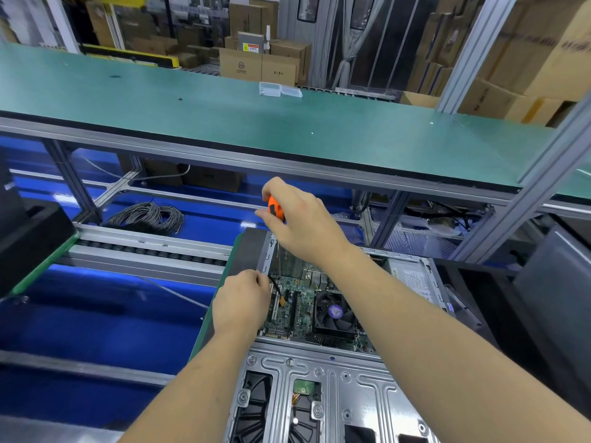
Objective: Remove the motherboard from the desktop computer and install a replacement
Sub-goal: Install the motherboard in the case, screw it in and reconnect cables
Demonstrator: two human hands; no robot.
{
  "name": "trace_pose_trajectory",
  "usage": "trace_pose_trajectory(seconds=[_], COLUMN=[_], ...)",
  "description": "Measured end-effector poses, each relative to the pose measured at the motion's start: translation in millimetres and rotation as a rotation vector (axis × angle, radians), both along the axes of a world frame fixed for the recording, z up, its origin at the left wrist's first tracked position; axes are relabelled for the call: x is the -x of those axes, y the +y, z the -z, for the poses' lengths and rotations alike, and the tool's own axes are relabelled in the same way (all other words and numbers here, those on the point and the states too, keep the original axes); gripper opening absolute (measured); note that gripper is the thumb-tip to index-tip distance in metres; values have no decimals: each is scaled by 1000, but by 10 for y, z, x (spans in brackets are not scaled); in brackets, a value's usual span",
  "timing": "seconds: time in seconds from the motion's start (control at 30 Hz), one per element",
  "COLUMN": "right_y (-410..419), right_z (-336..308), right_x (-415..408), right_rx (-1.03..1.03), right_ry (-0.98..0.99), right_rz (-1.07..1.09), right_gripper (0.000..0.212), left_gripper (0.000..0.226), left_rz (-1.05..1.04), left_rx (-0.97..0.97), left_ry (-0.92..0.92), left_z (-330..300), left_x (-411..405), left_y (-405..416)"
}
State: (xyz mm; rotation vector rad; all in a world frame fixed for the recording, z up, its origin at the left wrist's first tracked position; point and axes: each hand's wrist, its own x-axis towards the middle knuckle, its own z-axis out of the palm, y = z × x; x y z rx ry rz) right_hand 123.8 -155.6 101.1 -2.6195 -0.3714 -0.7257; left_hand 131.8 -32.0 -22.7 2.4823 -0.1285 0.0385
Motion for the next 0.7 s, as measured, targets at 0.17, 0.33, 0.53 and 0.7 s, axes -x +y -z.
trace_pose_trajectory(seconds=[0.17,0.33,0.53,0.7], right_y=[76,-147,-588,-548], right_z=[34,-152,-545,-671], right_x=[1,-176,-493,-566], right_rx=[27,-168,245,256], right_ry=[5,124,350,489], right_rz=[-40,296,654,195], right_gripper=[18,26,51,17], left_gripper=[47,44,43,44], left_rz=[2,13,17,10], left_rx=[-22,-41,-78,-99], left_ry=[-8,-11,-21,-38], left_z=[3,9,22,38], left_x=[3,-6,-8,-8], left_y=[1,5,1,2])
